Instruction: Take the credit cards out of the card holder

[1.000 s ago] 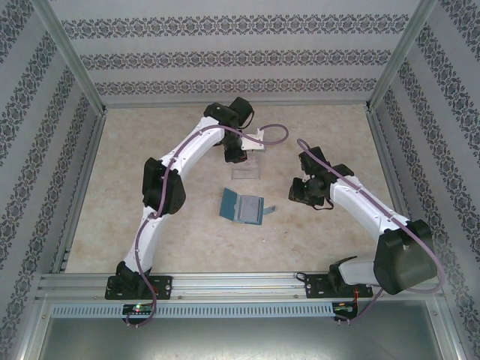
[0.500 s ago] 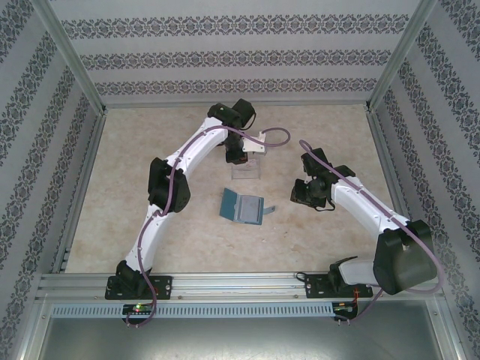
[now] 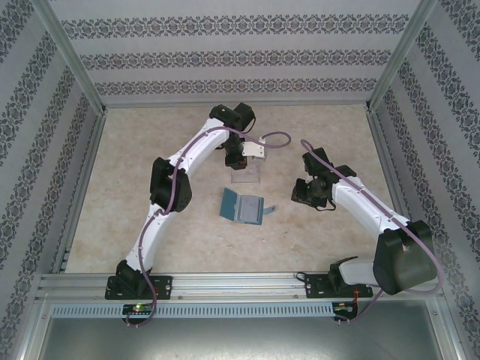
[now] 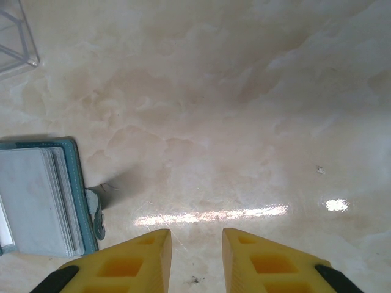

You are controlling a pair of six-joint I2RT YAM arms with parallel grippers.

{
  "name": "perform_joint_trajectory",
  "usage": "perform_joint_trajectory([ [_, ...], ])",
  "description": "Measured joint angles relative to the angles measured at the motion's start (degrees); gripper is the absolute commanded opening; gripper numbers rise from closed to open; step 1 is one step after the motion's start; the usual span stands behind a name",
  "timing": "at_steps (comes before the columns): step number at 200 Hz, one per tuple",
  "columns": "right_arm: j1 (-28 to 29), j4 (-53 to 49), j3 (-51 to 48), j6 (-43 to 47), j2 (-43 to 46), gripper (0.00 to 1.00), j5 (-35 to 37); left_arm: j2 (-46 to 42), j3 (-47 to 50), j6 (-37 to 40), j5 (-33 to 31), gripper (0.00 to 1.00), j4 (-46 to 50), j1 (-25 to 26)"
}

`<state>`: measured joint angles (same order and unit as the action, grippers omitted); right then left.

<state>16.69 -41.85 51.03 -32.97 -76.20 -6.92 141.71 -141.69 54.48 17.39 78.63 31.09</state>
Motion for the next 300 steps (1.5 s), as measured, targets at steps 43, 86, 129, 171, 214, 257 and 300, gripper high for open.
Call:
perform_joint_trajectory([
  [43,0.0,0.0,-0.1,0.0,0.0,0.28,0.0,2.0,-0.2,0.2,0.6,0.01,0.3,0.0],
  [86,0.0,0.0,-0.2,0.0,-0.6,0.28,0.0,2.9,-1.3,0.1,0.3,0.25,0.3,0.0],
  [129,0.0,0.0,-0.2,0.0,-0.9,0.28,0.0,2.9,-2.0,-0.5,-2.4,0.28,-0.3,0.0],
  [171,0.0,0.0,-0.2,0.0,-0.9,0.28,0.0,2.8,-2.2,-1.8,-4.5,0.28,-3.4,0.0],
  [214,-0.1,0.0,-0.9,0.0,-0.7,0.28,0.0,1.7,-2.2,-3.5,-5.4,0.29,-7.1,0.0],
  [257,-0.1,0.0,-1.0,0.0,-0.7,0.28,0.0,1.1,0.0,-4.9,-5.4,0.30,-9.1,0.0],
  [300,-0.1,0.0,-1.0,0.0,-0.7,0.28,0.0,1.1,3.7,-5.9,-4.5,0.31,-10.1,0.0],
])
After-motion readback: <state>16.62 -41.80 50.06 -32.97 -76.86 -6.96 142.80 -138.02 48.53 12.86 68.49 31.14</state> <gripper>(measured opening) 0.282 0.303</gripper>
